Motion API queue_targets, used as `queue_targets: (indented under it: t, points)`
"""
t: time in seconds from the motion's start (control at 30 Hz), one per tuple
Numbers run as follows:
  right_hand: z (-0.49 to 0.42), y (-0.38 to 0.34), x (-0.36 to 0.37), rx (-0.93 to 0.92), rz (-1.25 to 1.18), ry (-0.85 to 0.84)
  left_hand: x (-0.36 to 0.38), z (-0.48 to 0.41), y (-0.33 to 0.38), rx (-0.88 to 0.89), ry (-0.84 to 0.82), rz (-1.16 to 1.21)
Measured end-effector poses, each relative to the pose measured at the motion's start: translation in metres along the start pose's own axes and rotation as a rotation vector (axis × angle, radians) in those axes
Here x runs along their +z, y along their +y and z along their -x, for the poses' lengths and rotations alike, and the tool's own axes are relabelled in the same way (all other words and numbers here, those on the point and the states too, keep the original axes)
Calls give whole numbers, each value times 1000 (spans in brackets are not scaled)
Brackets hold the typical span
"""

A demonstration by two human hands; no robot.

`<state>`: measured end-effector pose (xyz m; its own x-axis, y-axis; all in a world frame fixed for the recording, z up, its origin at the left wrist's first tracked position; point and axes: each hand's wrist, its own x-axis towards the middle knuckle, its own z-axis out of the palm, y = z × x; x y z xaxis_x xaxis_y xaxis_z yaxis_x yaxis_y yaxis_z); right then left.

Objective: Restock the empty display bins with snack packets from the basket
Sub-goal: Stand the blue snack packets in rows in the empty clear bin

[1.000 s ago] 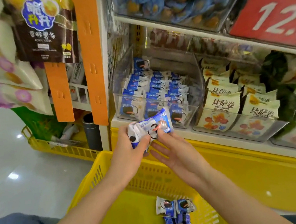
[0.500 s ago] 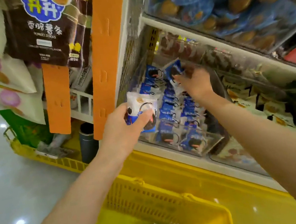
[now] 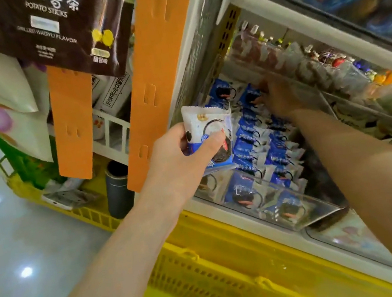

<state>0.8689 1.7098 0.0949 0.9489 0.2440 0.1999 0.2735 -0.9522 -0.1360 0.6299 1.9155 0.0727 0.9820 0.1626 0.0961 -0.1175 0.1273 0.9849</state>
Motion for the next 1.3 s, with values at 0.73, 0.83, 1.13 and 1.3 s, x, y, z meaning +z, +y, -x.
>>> queue_targets:
  t: [0.73, 0.83, 1.13, 1.3]
  points:
    - [184, -106, -45, 165, -884, -358, 12, 24, 10, -241, -29, 204]
    - [204, -111, -54, 106, -940, -339, 14, 34, 15, -129, -54, 23]
    - [216, -98, -75, -129, -693, -297, 2, 34, 28, 200, -112, -343]
    - [210, -90, -82, -137, -620, -219, 8, 29, 22, 284, -161, -485]
